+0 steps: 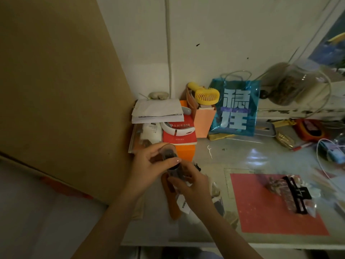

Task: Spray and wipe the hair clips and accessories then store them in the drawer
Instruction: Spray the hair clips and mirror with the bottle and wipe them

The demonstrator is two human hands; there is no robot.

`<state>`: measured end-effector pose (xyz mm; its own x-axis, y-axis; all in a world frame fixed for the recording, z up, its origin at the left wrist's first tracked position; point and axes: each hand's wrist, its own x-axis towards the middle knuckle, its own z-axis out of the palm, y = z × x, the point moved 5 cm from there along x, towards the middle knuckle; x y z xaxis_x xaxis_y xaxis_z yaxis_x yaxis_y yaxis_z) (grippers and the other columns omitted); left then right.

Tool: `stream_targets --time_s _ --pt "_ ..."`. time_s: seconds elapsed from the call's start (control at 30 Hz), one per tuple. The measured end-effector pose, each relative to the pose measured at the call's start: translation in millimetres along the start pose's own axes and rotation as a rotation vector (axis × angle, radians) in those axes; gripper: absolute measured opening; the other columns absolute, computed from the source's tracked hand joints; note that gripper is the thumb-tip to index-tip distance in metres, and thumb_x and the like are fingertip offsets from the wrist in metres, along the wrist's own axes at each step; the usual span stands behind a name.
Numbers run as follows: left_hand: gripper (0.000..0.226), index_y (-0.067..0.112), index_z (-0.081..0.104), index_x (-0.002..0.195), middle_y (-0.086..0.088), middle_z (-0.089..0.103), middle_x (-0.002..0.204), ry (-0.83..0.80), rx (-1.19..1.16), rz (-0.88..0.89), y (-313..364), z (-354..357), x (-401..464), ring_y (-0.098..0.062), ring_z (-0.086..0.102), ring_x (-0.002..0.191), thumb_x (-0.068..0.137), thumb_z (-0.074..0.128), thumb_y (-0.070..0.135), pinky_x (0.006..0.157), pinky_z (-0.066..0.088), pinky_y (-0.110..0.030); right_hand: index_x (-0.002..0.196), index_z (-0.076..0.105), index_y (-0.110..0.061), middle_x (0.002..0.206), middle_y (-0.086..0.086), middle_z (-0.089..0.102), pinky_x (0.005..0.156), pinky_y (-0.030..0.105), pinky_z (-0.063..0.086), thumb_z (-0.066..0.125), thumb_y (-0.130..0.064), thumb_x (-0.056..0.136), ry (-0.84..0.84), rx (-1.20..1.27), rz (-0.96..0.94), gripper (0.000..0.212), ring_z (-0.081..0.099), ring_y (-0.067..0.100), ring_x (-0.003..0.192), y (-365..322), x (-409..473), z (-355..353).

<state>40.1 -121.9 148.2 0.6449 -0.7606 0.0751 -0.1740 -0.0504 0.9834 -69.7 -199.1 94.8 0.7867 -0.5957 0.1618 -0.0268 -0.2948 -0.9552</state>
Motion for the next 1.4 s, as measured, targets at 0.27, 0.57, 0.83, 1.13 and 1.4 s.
stream_targets --time_s 0.27,0.57,0.83,1.13,1.4 --pt "0.015 0.008 0.07 0.093 0.001 0.071 0.098 -0.056 -0.003 -0.031 -1 10 2 -0.012 0.065 0.102 0.077 0.071 0.008 0.088 0.053 -0.032 0.101 0.053 -0.04 0.095 -0.016 0.065 0.076 0.009 0.047 0.066 -0.013 0.084 -0.081 0.025 0.096 0.035 0.06 -0.003 0.092 4 -8 -11" --pt "0.013 0.031 0.074 0.081 0.012 0.074 0.086 0.062 -0.061 -0.15 7 -40 31 -0.009 0.069 0.089 0.069 0.073 0.029 0.061 0.051 -0.011 0.097 0.062 -0.021 0.091 -0.004 0.068 0.077 0.033 0.056 0.069 -0.021 0.077 -0.129 0.124 0.364 0.021 0.066 0.015 0.085 48 -46 -28" --pt "0.028 0.022 0.067 0.103 0.005 0.069 0.102 0.052 0.005 -0.274 -46 -18 19 -0.01 0.064 0.098 0.076 0.074 0.018 0.081 0.052 -0.026 0.096 0.06 -0.024 0.092 -0.008 0.066 0.068 0.018 0.054 0.066 -0.009 0.082 -0.18 0.098 0.345 0.021 0.064 0.005 0.087 39 -23 -35" --pt "0.033 0.014 0.064 0.092 0.009 0.059 0.088 0.218 0.073 -0.339 -138 -31 5 0.001 0.057 0.079 0.068 0.077 -0.005 0.063 0.046 -0.005 0.101 0.06 -0.017 0.094 -0.001 0.067 0.075 0.032 0.057 0.064 -0.005 0.083 -0.154 0.137 0.472 0.022 0.067 0.013 0.09 55 -40 -38" --pt "0.042 0.017 0.057 0.106 -0.002 0.057 0.102 0.184 0.205 -0.473 -223 -46 -12 -0.015 0.052 0.096 0.072 0.076 0.0 0.067 0.038 -0.009 0.097 0.063 -0.018 0.088 -0.011 0.069 0.068 0.02 0.053 0.069 0.003 0.076 -0.12 0.119 0.619 0.03 0.066 0.009 0.08 87 -68 -37"
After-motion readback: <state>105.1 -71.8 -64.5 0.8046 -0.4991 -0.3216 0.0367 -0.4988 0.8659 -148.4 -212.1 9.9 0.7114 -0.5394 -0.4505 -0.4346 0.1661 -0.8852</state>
